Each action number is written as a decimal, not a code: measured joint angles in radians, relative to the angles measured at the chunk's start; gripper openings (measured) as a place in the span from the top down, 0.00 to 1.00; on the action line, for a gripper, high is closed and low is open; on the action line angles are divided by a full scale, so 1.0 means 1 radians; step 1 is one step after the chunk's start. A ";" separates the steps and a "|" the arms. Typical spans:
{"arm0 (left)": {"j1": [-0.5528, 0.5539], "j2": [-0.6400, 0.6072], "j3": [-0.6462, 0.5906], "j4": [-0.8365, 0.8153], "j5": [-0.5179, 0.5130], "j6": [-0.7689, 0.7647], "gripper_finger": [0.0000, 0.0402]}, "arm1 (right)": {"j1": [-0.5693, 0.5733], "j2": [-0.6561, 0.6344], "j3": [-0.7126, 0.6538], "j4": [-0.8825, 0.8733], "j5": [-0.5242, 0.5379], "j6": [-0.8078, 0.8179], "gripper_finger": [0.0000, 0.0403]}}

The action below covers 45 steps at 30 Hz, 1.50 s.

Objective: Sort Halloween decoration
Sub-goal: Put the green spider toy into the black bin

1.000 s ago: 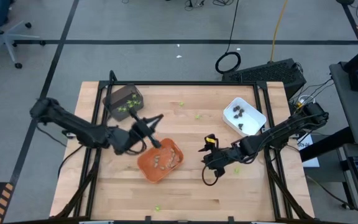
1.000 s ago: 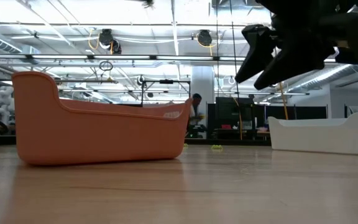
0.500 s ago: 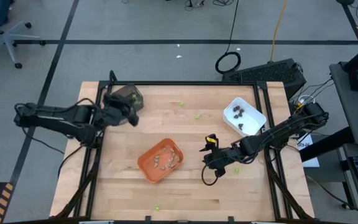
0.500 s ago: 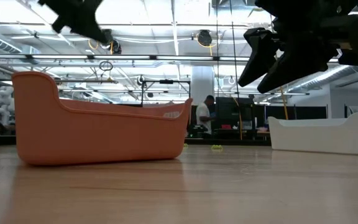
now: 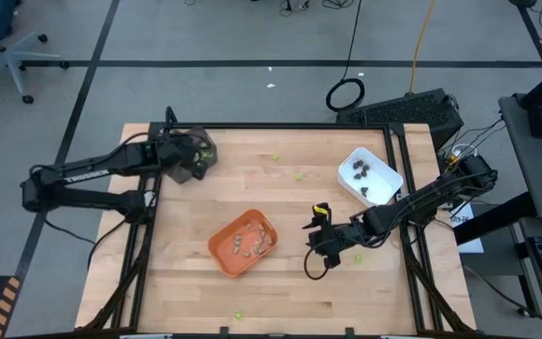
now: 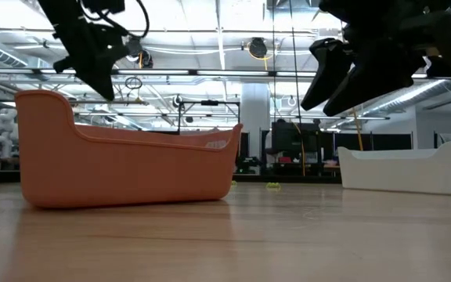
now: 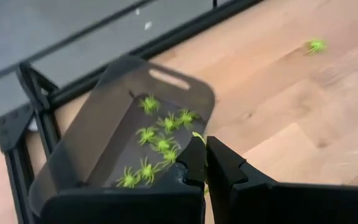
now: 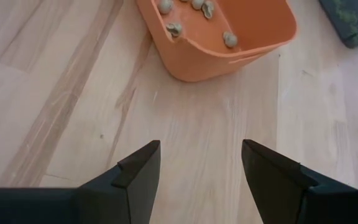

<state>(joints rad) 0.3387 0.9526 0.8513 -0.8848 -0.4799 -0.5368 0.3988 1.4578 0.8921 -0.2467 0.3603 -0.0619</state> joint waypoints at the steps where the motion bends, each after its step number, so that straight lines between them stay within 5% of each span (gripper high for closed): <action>1: 0.021 0.009 0.000 -0.002 0.013 0.001 1.00 | 0.000 0.000 0.000 -0.002 0.000 0.007 0.48; 13: 0.253 0.226 0.000 -0.022 0.186 0.056 1.00 | 0.024 0.000 0.000 -0.021 0.000 0.103 0.48; 20: 0.319 0.366 0.000 -0.023 0.197 0.082 1.00 | 0.062 0.000 0.000 -0.033 0.000 0.132 0.48; 27: 0.323 0.402 0.000 -0.022 0.185 0.080 0.98 | 0.081 0.000 0.000 -0.081 0.002 0.189 0.48; 37: 0.304 0.399 0.000 -0.022 0.122 0.072 0.82 | 0.118 0.000 0.000 -0.189 0.002 0.316 0.48; 45: 0.150 0.304 0.000 -0.021 0.064 0.004 0.81 | 0.196 -0.007 0.000 -0.355 0.001 0.532 0.48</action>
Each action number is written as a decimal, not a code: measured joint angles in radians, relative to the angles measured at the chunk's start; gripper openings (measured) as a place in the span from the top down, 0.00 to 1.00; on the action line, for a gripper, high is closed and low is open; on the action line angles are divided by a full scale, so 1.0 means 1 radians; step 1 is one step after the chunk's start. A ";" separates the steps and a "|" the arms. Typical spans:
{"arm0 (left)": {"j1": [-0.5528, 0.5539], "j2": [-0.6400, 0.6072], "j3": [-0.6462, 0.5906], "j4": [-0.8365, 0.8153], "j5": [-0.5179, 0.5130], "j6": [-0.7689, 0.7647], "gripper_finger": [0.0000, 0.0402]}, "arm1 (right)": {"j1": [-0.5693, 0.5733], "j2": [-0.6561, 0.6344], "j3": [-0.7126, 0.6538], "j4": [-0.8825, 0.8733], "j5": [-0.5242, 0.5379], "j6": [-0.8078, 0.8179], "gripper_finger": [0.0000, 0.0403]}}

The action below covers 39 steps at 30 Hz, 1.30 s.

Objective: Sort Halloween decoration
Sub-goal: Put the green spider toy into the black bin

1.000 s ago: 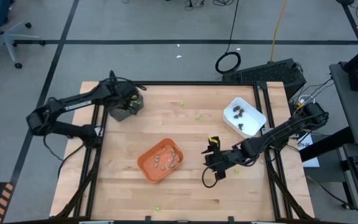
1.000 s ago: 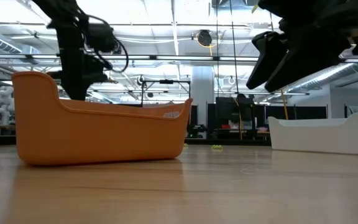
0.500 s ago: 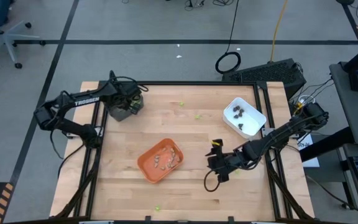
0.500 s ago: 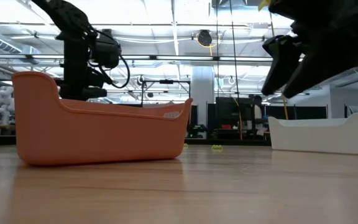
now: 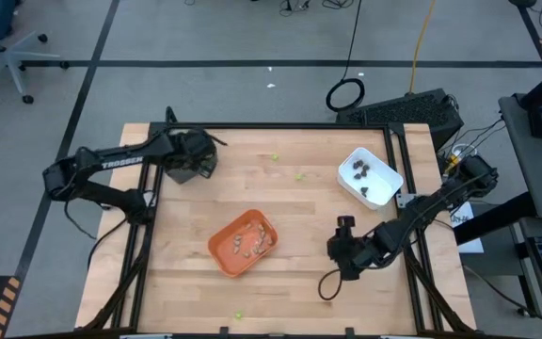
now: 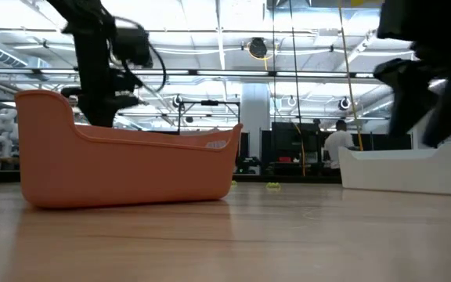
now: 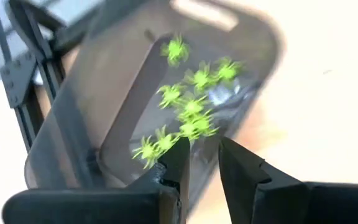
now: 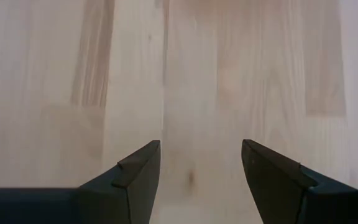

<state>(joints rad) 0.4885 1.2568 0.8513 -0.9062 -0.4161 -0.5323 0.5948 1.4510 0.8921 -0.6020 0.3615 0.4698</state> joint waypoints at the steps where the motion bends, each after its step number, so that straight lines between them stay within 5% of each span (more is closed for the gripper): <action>1: -0.039 -0.023 0.000 0.002 -0.023 -0.026 0.81 | 0.010 -0.006 0.000 -0.023 0.000 0.029 0.48; 12: -0.516 -0.121 0.001 0.176 -0.186 -0.169 0.81 | 0.105 -0.108 0.000 -0.270 -0.222 0.260 0.48; 18: -0.707 -0.075 0.001 0.369 -0.333 -0.167 0.81 | 0.185 -0.098 -0.024 -0.271 -0.234 0.349 0.48; 39: -0.910 0.063 0.001 0.671 -0.408 -0.109 0.81 | 0.278 -0.089 -0.180 -0.048 -0.121 0.505 0.48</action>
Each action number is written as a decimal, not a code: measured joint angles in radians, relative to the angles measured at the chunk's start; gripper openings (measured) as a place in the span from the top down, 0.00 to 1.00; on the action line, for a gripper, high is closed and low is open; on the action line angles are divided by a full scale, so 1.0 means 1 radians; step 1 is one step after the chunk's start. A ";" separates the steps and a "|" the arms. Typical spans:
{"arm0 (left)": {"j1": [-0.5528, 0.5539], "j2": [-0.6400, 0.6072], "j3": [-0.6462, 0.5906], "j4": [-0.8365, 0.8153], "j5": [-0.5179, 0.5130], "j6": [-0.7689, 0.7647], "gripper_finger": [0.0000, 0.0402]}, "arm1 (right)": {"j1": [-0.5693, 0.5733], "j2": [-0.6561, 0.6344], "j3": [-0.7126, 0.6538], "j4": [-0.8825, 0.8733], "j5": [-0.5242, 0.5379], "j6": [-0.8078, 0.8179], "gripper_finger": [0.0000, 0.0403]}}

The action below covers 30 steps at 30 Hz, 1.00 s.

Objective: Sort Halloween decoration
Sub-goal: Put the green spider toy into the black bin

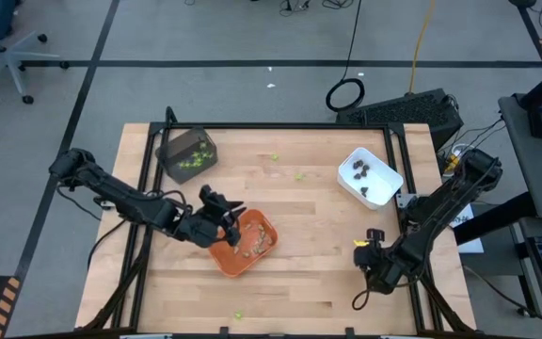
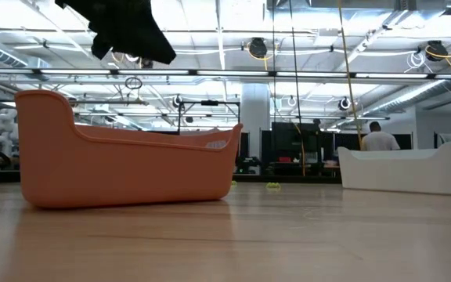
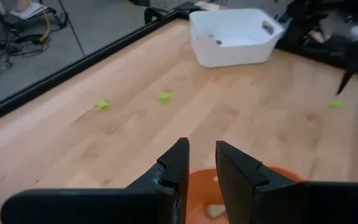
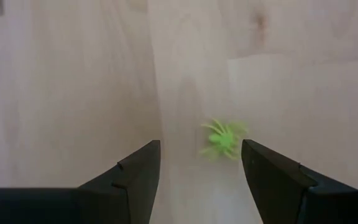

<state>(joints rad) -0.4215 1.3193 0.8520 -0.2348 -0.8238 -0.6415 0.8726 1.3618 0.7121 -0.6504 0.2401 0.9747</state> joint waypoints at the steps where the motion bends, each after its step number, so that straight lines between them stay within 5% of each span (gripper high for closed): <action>1: -0.005 0.000 0.000 0.010 0.000 0.000 0.81 | 0.000 0.000 -0.011 0.024 0.001 -0.009 0.48; 16: -0.031 0.000 0.000 0.046 -0.005 0.000 0.81 | 0.000 -0.003 -0.132 0.122 0.032 0.063 0.52; 30: -0.031 0.000 0.000 0.046 -0.005 -0.003 0.81 | 0.000 -0.017 -0.147 0.139 0.058 0.052 0.97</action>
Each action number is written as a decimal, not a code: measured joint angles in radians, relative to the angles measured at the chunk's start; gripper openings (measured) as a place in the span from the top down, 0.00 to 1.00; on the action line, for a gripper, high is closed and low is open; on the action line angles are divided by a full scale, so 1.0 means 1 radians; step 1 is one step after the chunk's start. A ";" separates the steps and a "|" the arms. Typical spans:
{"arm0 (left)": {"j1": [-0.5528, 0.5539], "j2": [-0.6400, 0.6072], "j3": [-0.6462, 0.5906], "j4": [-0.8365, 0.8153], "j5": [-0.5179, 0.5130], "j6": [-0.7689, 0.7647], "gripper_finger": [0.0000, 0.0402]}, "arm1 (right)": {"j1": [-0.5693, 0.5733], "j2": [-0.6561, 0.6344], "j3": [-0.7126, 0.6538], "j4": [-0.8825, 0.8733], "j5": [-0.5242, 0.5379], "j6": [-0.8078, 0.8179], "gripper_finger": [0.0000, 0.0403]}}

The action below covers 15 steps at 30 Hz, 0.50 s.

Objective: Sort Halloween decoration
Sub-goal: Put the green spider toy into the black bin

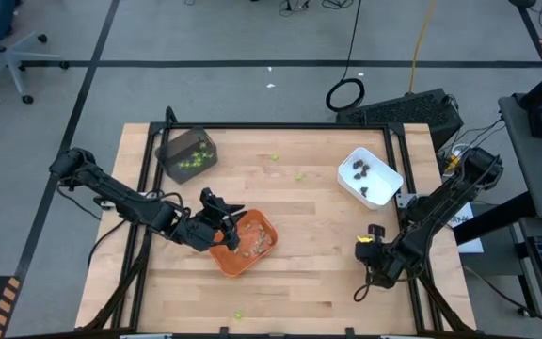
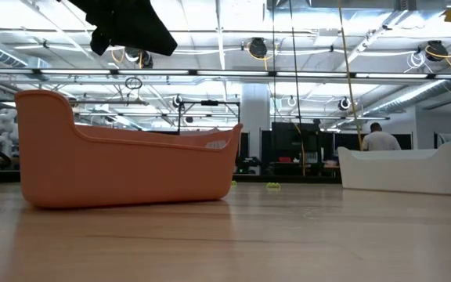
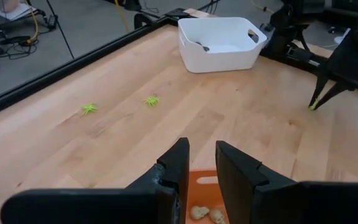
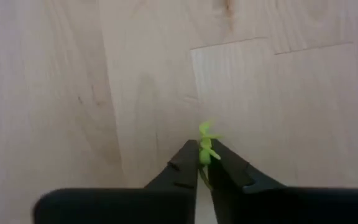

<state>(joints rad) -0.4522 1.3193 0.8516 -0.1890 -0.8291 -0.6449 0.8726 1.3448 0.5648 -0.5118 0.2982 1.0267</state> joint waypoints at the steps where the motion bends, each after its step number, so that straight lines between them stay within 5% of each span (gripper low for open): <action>1: 0.000 0.000 0.000 0.000 0.000 -0.002 0.81 | 0.000 -0.008 -0.002 0.009 0.004 -0.012 0.98; 6: 0.000 0.029 0.000 0.046 0.001 0.008 0.81 | 0.000 -0.058 -0.003 0.141 0.150 -0.152 0.97; 12: 0.000 0.089 -0.001 0.153 0.001 0.074 0.81 | -0.012 -0.102 -0.002 0.391 0.418 -0.502 0.99; 15: 0.000 0.104 -0.001 0.199 0.003 0.085 0.81 | -0.045 -0.148 -0.002 0.506 0.460 -0.677 0.99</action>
<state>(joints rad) -0.4522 1.4230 0.8505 0.0095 -0.8258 -0.5598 0.8272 1.1973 0.5629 -0.0059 0.7582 0.3493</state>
